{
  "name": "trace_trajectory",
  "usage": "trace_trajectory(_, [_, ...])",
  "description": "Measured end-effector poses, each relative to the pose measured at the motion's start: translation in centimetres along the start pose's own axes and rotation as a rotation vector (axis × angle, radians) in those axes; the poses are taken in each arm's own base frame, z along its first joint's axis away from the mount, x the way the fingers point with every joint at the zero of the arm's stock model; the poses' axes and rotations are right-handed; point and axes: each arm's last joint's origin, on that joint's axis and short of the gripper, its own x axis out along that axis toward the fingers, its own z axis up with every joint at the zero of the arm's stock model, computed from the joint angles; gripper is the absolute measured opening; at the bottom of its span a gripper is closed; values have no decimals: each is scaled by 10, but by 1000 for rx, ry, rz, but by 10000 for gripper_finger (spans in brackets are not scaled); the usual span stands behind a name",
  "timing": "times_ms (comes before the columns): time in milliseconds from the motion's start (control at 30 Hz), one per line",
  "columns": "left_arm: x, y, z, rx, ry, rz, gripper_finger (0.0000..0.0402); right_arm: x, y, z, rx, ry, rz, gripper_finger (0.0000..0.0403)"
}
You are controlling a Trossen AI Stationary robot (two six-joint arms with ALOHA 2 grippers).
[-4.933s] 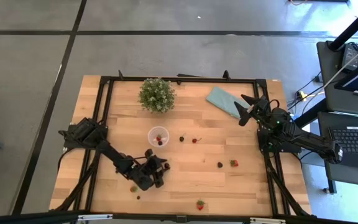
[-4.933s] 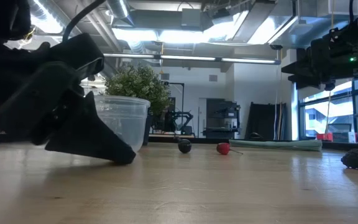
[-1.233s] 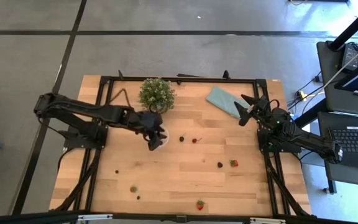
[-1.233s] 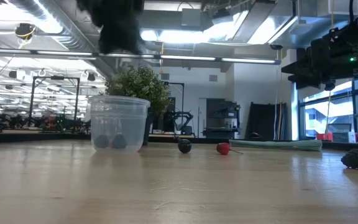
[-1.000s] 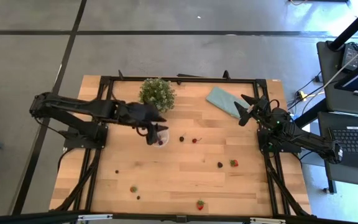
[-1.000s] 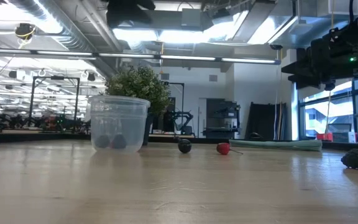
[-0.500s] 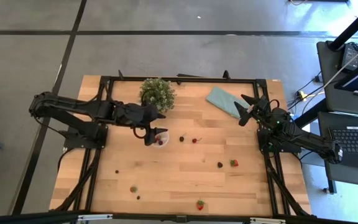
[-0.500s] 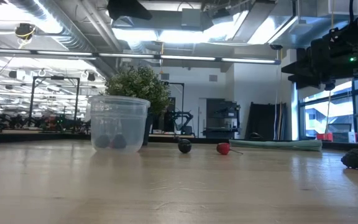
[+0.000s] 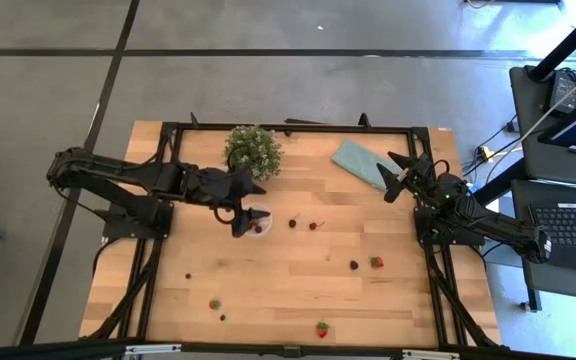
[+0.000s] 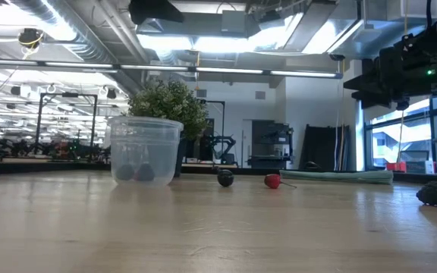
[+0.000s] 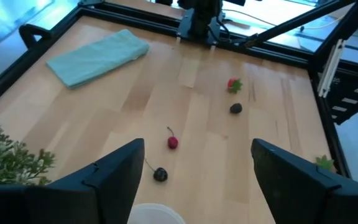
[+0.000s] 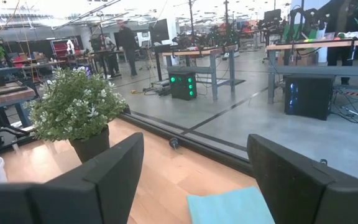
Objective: Pick and placing Produce into tupperware
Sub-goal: Put the red strawberry into the transparent container
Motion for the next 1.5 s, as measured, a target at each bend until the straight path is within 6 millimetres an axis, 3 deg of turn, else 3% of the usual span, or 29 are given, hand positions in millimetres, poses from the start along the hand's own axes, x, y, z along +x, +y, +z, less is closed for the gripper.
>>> trace_trajectory(233, [-2, -12, 0, -7, -24, -49, 289, 0, 0, 0, 0, 0, 0, 288])
trace_trajectory(500, [-8, -31, -6, 117, -29, -124, 289, 0, 0, 0, 1, 0, 0, 288])
trace_trajectory(833, [-22, -51, -18, 278, 47, -388, 289, 0, 0, 0, 48, 0, 0, 288])
trace_trajectory(967, [-34, -48, -33, 302, 42, -424, 289, 0, 0, 0, 117, 0, 0, 288])
trace_trajectory(1200, [-48, -43, -78, 291, -27, -583, 289, 0, 0, 0, 168, 0, 0, 288])
trace_trajectory(1500, [-49, -26, -137, 241, 76, -638, 289, 0, 0, 0, 258, 0, 0, 288])
